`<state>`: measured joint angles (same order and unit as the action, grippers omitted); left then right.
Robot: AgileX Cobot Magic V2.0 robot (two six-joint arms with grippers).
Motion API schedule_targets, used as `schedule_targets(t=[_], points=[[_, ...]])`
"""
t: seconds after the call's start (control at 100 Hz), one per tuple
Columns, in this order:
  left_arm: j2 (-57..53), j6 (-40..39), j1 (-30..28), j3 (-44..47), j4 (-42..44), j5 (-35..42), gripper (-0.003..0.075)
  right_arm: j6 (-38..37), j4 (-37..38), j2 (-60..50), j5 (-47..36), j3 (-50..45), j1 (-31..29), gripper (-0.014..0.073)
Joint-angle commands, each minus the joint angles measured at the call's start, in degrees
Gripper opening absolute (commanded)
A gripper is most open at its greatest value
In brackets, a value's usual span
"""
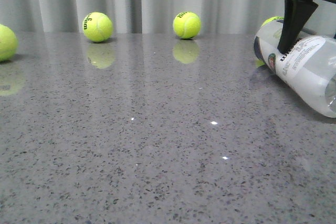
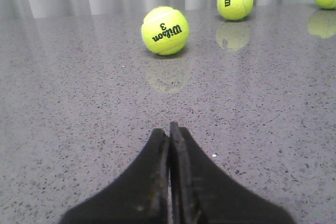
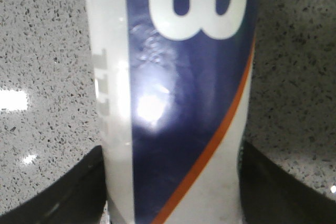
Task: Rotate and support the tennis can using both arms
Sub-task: 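Grasp the tennis can mid-body with the right gripper and lift it, then carry the can toward the left gripper and lower it onto the table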
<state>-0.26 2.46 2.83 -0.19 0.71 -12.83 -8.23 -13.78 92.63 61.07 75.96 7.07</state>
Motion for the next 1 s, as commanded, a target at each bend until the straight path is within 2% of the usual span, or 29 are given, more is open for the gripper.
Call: schedule_targets(t=[0.0,0.15,0.27,0.41,0.69,0.99], points=[[-2.3,-0.5,-0.1,2.7,-0.1,4.5,-0.002,0.0,-0.3,-2.1,-0.6,2.0,0.1,0.0295],[-2.3,-0.5,-0.1,2.7,-0.1,4.5,-0.0021,0.0,0.8,-2.8,-0.3,3.3,1.5,0.0295],[-2.3,-0.5,-0.1,2.7,-0.1,4.5,-0.002,1.4,3.4,-2.9,2.6,7.8,4.2,0.0295],[-2.3,-0.5,-0.1,2.7,-0.1,4.5,-0.002,8.6,3.8,-2.7,4.6,13.9,8.3,0.0295],[-2.3,-0.5,-0.1,2.7,-0.1,4.5,-0.0021,29.9,3.8,0.5,6.0,20.0,17.7,0.0295],[-2.3,-0.5,-0.1,2.7,-0.1,4.5,-0.0021,61.0,4.0,5.0,6.1,20.2,24.8,0.0295]])
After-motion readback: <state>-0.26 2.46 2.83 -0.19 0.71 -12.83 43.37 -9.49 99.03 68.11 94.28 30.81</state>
